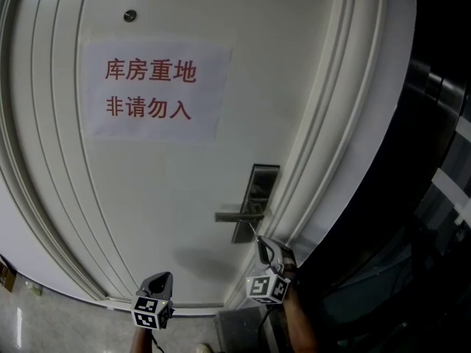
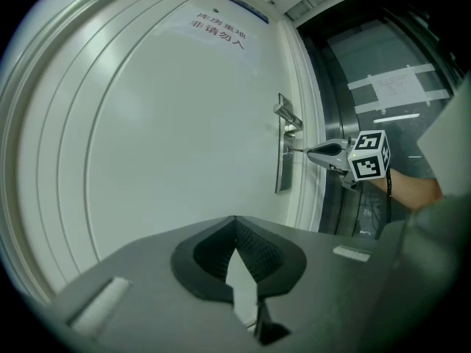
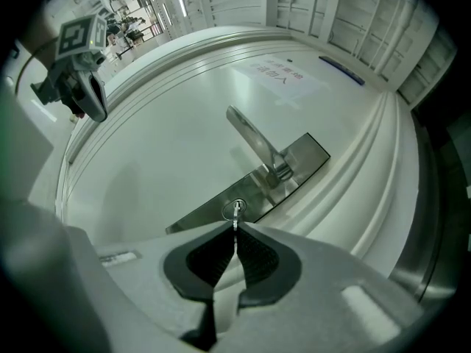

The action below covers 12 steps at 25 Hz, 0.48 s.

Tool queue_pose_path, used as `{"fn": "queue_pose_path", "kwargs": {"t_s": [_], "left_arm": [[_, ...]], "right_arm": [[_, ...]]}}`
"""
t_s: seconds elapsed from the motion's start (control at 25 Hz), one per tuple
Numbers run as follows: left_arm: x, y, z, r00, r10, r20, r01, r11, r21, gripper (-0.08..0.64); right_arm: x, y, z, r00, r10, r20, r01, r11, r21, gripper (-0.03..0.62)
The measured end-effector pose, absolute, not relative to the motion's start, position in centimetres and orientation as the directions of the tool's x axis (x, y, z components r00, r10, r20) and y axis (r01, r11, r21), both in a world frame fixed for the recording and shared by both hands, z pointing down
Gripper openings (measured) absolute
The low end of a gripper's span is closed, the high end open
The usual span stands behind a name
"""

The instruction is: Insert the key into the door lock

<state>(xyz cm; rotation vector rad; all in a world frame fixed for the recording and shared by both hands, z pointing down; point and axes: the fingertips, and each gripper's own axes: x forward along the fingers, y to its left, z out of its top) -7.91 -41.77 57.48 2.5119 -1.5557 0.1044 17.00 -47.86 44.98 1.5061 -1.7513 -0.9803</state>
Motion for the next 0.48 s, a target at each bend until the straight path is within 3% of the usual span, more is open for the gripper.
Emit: {"fn": "queue_pose_path", "kwargs": {"t_s": [0.48], "left_arm": [[-8.28,-42.03,57.87,0.441,-0.883,0.159,-0.896,-0.424,0.131,0.002]], "right_arm": [[17.12,-48.66,45.07,-0.135,-0.991,-0.001,-0.473,0.064,0.879,0.009]]}}
